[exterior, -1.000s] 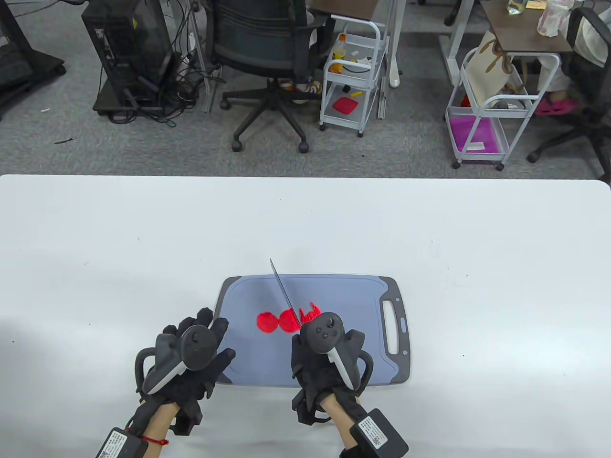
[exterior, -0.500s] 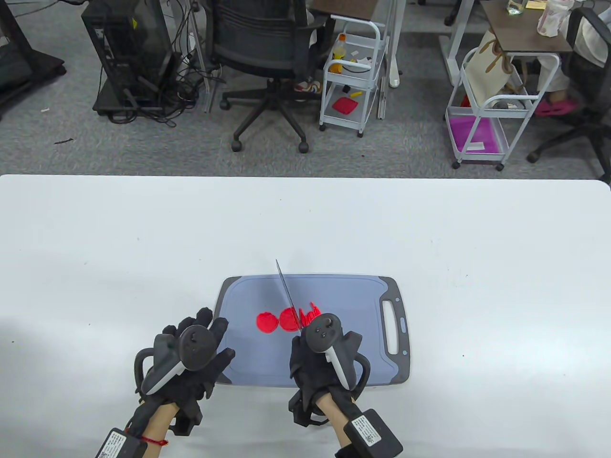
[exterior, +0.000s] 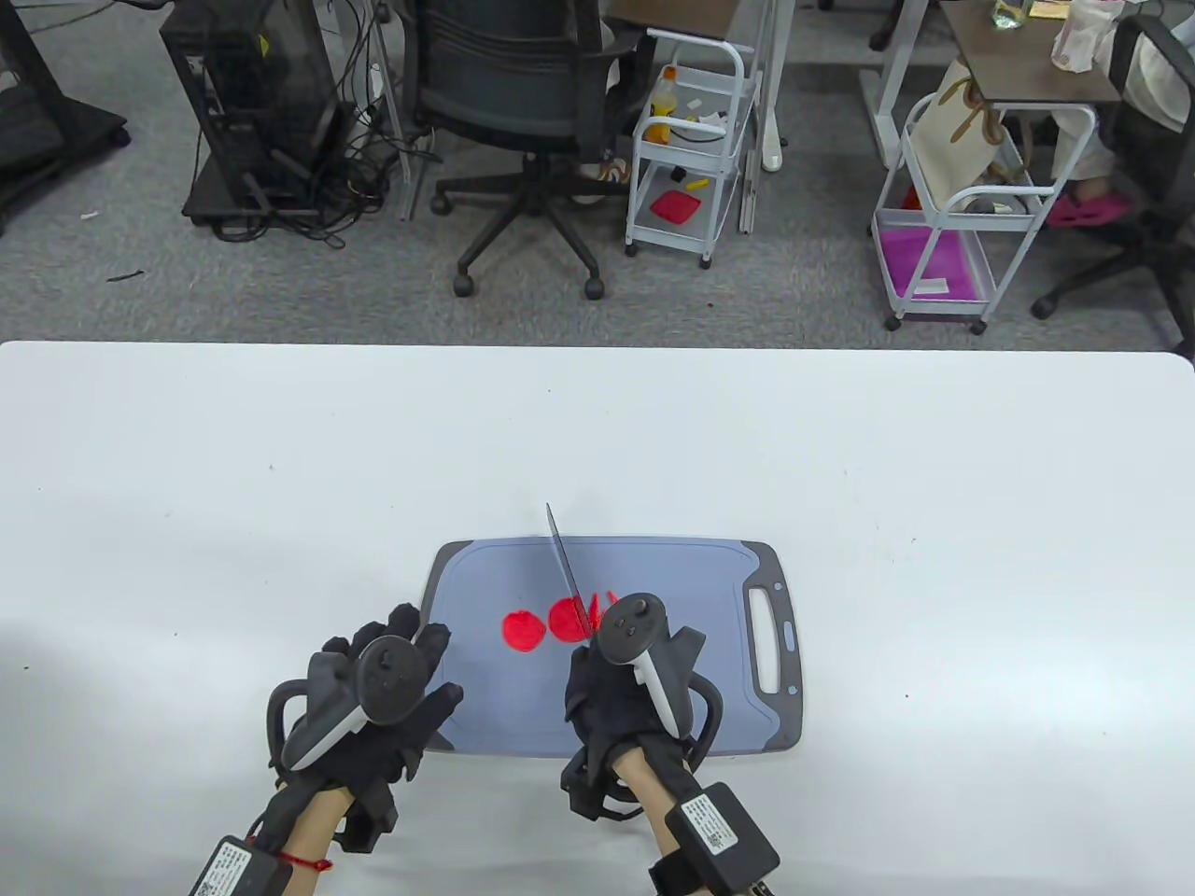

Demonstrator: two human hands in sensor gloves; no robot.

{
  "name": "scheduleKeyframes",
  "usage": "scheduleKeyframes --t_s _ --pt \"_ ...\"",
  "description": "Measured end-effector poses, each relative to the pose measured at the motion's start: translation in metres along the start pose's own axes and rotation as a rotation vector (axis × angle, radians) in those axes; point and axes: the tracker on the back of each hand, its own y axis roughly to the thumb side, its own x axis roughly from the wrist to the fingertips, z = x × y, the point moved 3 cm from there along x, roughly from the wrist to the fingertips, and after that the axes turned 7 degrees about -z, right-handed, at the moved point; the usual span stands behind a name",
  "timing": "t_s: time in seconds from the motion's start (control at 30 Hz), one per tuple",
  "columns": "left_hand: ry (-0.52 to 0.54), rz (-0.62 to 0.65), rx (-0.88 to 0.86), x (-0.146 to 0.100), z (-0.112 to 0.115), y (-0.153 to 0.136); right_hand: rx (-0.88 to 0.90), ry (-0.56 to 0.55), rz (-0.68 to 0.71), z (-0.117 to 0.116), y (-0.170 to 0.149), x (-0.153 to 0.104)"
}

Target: Chop plasticine discs into granules with repetitive downward strikes

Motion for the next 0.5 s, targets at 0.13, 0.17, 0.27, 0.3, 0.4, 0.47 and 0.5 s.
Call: scheduleKeyframes --t_s 0.13,0.17,0.27,0.3,0.4,0.47,0.5 --pt "-0.002 -0.007 -0.005 0.001 0.000 -0.002 -0.034 0.084 -0.044 0.007 -0.008 -0.007" --pt "-0.005 -0.008 -0.006 0.001 0.000 -0.002 -0.032 0.066 -0.036 0.005 -0.010 -0.006" --pt "-0.012 -0.006 -0.001 0.001 0.002 0.000 0.019 -0.020 0.017 0.000 -0.009 -0.003" --pt "-0.009 -0.003 0.000 0.000 0.002 0.001 0.018 -0.003 0.007 0.000 -0.009 -0.001" --pt "0.003 0.008 -0.005 -0.002 0.000 0.002 0.115 0.008 0.025 0.001 -0.015 0.003" --pt "0.005 0.008 -0.007 -0.001 -0.001 0.002 0.104 -0.002 0.043 0.006 -0.019 0.000" --pt "0.003 0.007 -0.007 -0.001 -0.001 0.002 0.125 -0.003 0.050 0.009 -0.020 -0.001"
